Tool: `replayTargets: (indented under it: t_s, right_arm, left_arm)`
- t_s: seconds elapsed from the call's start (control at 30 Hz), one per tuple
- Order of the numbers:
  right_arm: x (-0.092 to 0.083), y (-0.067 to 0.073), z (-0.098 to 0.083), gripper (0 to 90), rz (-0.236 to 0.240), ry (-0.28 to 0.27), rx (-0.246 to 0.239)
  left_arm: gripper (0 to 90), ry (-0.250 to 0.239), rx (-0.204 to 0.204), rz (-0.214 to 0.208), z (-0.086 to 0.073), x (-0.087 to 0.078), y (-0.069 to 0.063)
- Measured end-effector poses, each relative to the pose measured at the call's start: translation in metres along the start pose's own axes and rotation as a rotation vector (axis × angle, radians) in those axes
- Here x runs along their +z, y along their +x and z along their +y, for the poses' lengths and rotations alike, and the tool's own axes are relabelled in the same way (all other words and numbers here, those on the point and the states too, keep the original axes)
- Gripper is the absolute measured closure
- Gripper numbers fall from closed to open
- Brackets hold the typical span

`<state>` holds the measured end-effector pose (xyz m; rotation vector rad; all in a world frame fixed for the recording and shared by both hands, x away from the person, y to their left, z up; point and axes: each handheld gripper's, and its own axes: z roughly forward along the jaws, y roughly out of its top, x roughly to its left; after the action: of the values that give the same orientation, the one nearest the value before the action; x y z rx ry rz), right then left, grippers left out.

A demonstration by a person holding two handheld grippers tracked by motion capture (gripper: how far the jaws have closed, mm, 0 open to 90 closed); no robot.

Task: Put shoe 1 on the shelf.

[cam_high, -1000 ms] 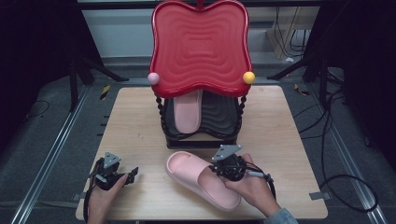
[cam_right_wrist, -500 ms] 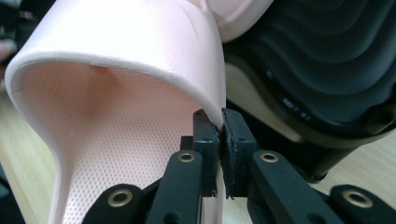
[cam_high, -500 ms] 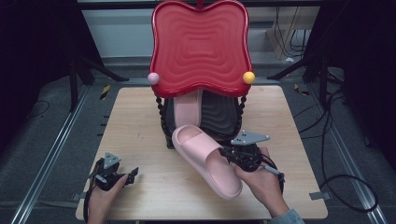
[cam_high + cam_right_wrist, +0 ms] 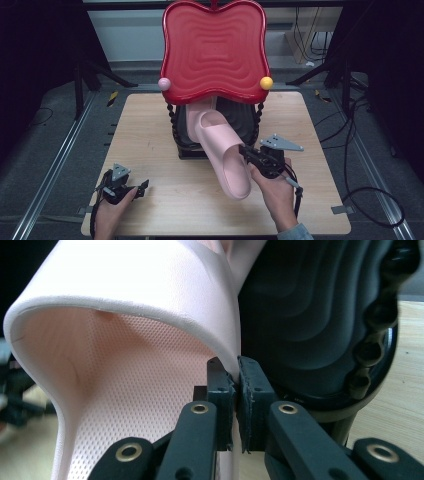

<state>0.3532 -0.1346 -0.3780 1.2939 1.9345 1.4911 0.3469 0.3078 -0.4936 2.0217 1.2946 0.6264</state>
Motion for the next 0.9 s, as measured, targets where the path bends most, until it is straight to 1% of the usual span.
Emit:
replayTargets:
  t_s: [0.1,0.13,0.2,0.4,0.43,0.47,0.53,0.63,0.67,0.73,0.8,0.83,0.9]
  right_arm:
    - [0.003,-0.003,-0.001,85.6,-0.022,-0.044,0.055]
    - [0.006,-0.003,-0.002,85.6,-0.039,-0.065,0.077]
    - [0.008,-0.004,-0.002,85.6,-0.049,-0.073,0.084]
    - [0.021,-0.007,-0.003,85.6,-0.123,-0.113,0.145]
    - [0.022,-0.008,-0.004,85.6,-0.130,-0.120,0.163]
    - [0.026,-0.007,-0.005,85.6,-0.147,-0.139,0.196]
    - [0.027,-0.007,-0.005,85.6,-0.152,-0.142,0.203]
    - [0.034,-0.006,-0.005,85.6,-0.170,-0.167,0.228]
    - [0.039,-0.007,-0.004,85.6,-0.189,-0.175,0.238]
    - [0.040,-0.007,-0.004,85.6,-0.195,-0.177,0.241]
    - [0.044,-0.009,-0.004,85.5,-0.211,-0.183,0.256]
    - [0.047,-0.011,-0.004,85.5,-0.226,-0.185,0.258]
    - [0.048,-0.012,-0.004,85.5,-0.233,-0.189,0.260]
  left_arm:
    - [12.5,-0.001,-0.003,0.000,0.000,0.000,0.000]
    - [12.5,-0.002,-0.003,0.000,0.000,0.000,0.000]
    - [12.5,-0.002,-0.003,0.000,0.000,0.000,0.000]
    - [12.5,-0.001,-0.001,-0.001,-0.001,0.000,-0.001]
    - [12.6,0.000,-0.001,-0.002,-0.001,0.001,0.000]
    - [12.6,0.001,-0.001,-0.004,-0.001,0.001,-0.001]
    - [12.6,0.003,-0.002,-0.005,-0.001,0.002,-0.001]
    - [12.6,0.003,-0.002,-0.005,-0.001,0.002,-0.001]
    - [12.6,0.002,-0.002,-0.006,-0.001,0.002,-0.001]
    - [12.6,0.001,-0.002,-0.006,-0.001,0.001,-0.001]
    - [12.6,0.001,-0.001,-0.007,-0.001,0.002,-0.001]
    - [12.6,0.002,-0.001,-0.007,-0.001,0.002,-0.001]
    - [12.6,0.002,-0.001,-0.007,-0.001,0.002,-0.001]
